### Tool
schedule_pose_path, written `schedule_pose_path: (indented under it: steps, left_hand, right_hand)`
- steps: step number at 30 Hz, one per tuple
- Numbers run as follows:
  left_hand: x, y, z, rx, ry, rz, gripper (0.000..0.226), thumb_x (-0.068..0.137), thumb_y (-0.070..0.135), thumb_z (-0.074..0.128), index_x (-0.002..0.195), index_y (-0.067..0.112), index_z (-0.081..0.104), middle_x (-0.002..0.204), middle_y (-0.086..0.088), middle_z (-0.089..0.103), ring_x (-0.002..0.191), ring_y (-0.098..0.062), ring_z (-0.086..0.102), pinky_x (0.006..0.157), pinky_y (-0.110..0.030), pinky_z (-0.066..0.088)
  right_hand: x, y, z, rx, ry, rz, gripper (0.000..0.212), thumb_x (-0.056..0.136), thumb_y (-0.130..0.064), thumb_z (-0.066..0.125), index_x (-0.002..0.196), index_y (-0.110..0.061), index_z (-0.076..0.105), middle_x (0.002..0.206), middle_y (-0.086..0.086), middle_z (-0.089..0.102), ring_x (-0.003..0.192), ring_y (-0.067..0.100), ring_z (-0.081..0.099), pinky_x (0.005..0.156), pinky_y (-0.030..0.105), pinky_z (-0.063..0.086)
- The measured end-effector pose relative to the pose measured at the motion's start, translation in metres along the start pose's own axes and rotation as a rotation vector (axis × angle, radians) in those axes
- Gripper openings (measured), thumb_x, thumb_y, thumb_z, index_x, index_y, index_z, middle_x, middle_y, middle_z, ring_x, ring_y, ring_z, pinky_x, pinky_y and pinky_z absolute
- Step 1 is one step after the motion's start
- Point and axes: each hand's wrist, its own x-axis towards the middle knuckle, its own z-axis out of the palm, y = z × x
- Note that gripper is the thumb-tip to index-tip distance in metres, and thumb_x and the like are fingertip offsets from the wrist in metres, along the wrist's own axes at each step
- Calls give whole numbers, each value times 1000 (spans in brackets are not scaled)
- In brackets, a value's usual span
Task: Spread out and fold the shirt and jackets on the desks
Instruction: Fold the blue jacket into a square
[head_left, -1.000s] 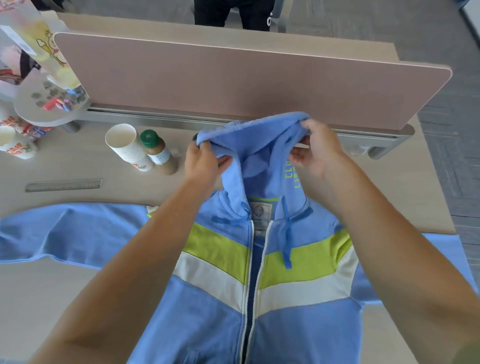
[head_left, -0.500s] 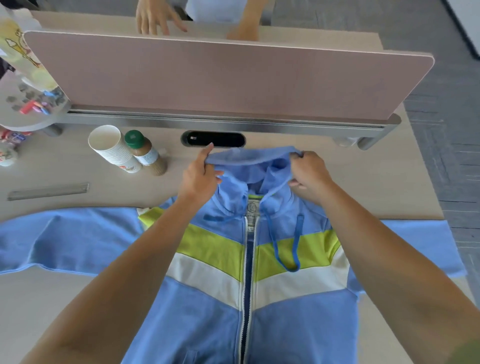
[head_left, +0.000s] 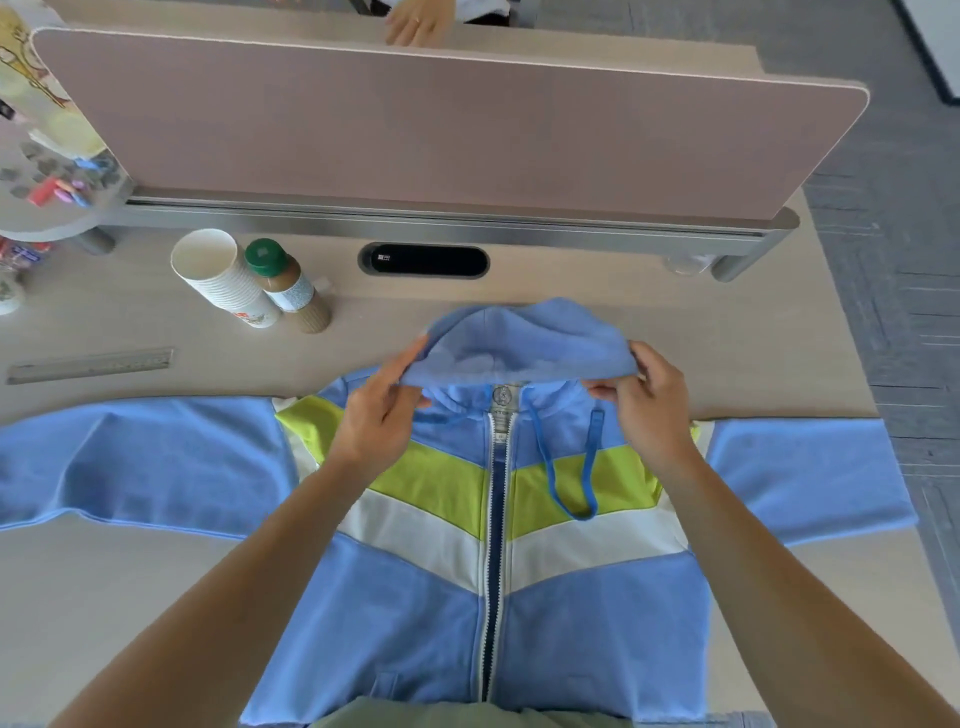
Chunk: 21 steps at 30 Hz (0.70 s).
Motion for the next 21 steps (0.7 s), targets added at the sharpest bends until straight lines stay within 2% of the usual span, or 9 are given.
schedule_pose_path:
  steps: [2,4,6,8,10,13,15,18,21]
  left_hand:
    - [-33,-16,-5,-49,-35,7,51,95,22,49,132,56,52,112,21,67,93,-22,69,85,-41,58]
    - [-68,-37,-11,-34,-93,8,39,86,28,51,116,50,64,113,17,64,98,-13,63,86,-30,50]
    - [-92,-61,-20,22,-125,-114,21,74,33,47,82,38,66,107,9,60,103,-4,57,87,-32,42]
    - [-93,-75,-25,89,-108,-245,24,67,40,42,68,22,58,100,1,58,100,1,54,88,-35,38]
    - [-71,-71,-17,154,-104,-317,37,70,45,43,71,9,54,85,-2,55,84,-9,53,80,-36,39]
    - [-15,-50,6,265,-81,-407,27,91,35,50,88,10,60,82,-1,60,79,-20,55,74,-34,43]
    - [22,-44,21,296,-52,-463,25,96,38,55,102,14,61,89,0,65,85,-23,62,79,-32,49]
    - [53,-45,38,427,-176,-483,34,91,51,60,86,17,57,77,0,60,72,-20,60,60,-30,44]
    - [61,-47,44,573,-260,-501,23,95,44,56,95,22,62,91,-2,61,83,-22,58,65,-30,42]
  right_hand:
    - [-32,20,-7,-90,-56,-59,23,87,-7,49,91,-23,65,81,-1,69,73,6,64,69,30,55]
    - [-60,52,-19,-293,-188,-27,18,80,-10,51,90,-21,61,88,4,62,78,3,58,69,23,48]
    - [-79,82,-32,-483,-396,105,22,83,-6,59,92,-26,60,102,1,56,96,8,61,77,16,44]
    - [-85,97,-39,-617,-429,206,20,85,-6,64,90,-25,62,106,1,58,102,20,62,82,23,43]
    - [-76,93,-33,-648,-253,218,8,91,-15,62,86,-10,66,94,7,65,92,27,63,74,32,44]
    - [-44,70,-15,-563,-117,220,31,96,-30,58,83,-3,63,77,10,64,80,31,60,67,39,42]
    - [-21,54,1,-518,-192,216,38,97,-40,57,78,-8,62,68,4,60,74,25,60,67,38,42]
    - [8,44,32,-575,-292,255,45,92,-56,57,72,-16,53,60,-6,50,64,16,53,58,32,38]
    - [26,57,51,-741,-352,350,32,93,-45,54,83,-15,50,69,-1,49,75,23,54,52,29,31]
